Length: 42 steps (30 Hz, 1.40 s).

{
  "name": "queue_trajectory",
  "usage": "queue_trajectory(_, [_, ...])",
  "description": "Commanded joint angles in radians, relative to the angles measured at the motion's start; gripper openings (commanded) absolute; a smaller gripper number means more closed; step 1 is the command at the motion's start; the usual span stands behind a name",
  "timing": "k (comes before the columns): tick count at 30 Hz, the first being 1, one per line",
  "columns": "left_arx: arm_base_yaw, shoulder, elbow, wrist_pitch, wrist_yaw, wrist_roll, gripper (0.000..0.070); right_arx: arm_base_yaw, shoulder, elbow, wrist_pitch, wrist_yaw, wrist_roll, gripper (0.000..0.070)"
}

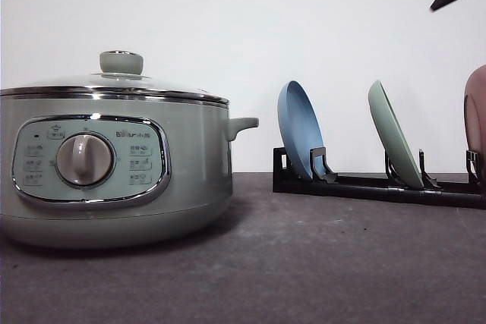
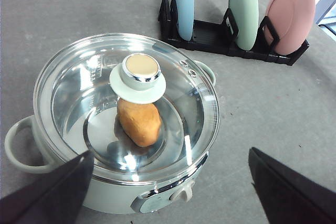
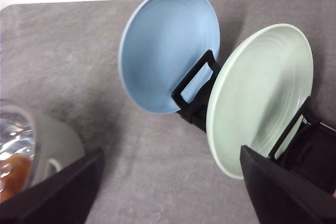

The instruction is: Transfer potato from steamer to green plate

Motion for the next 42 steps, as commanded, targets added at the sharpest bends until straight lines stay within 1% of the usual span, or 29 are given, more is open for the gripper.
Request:
queue_trajectory(1, [-0.003,0.005,0.023,0.003,0.005,0.004,0.0606,0.003,0.052,0.04,0.018,0.001,0.015,0.0519])
queue_trajectory(8, [-0.003,0.006,0.023,0.003,0.005,0.005,0.0606,0.018,0.181,0.055,0.125,0.01,0.043,0.0519])
queue_trajectory(10, [-0.003,0.006,0.023,0.001,0.005,0.005,0.0606,0.025,0.213,0.055,0.152,0.029,0.045,0.0518])
queue_trajectory(13, [-0.003,0.006,0.023,-0.006,0.005,0.004,0.0606,0.029,0.256,0.055,0.186,0.051,0.049,0.0518])
queue_trajectory(18, [-0.003,0.006,0.023,-0.025,0.005,0.005,0.0606,0.034,0.316,0.055,0.233,0.053,0.072,0.0517])
queue_trajectory(20, [-0.003,0.005,0.023,-0.025,0.005,0.005,0.0606,0.035,0.336,0.055,0.244,0.053,0.072,0.0499])
queue_trajectory(22, [-0.003,0.006,0.023,-0.025,0.005,0.005,0.0606,0.035,0.354,0.055,0.251,0.053,0.072,0.046])
queue_trajectory(27, [-0.003,0.005,0.023,-0.025,0.005,0.004,0.0606,0.035,0.378,0.055,0.264,0.054,0.071,0.0436])
queue_trajectory(28, [-0.003,0.005,0.023,-0.025,0.005,0.005,0.0606,0.035,0.379,0.055,0.268,0.054,0.071,0.0413])
queue_trajectory(31, [-0.003,0.006,0.023,-0.025,0.005,0.005,0.0606,0.035,0.379,0.055,0.272,0.054,0.071,0.0267])
queue_trajectory(33, [-0.003,0.006,0.023,-0.024,0.005,0.005,0.0606,0.035,0.379,0.055,0.277,0.054,0.071,0.0197])
queue_trajectory(37, [-0.003,0.006,0.023,-0.024,0.005,0.005,0.0606,0.035,0.379,0.055,0.28,0.053,0.071,0.0119])
queue_trajectory(40, [-0.003,0.006,0.023,-0.022,0.005,0.005,0.0606,0.033,0.379,0.055,0.286,0.053,0.072,0.0106])
queue_trajectory(41, [-0.003,0.006,0.023,-0.022,0.005,0.005,0.0606,0.033,0.379,0.055,0.289,0.052,0.072,0.009])
queue_trajectory(42, [-0.003,0.006,0.023,-0.021,0.005,0.005,0.0606,0.033,0.379,0.055,0.29,0.051,0.072,0.0051])
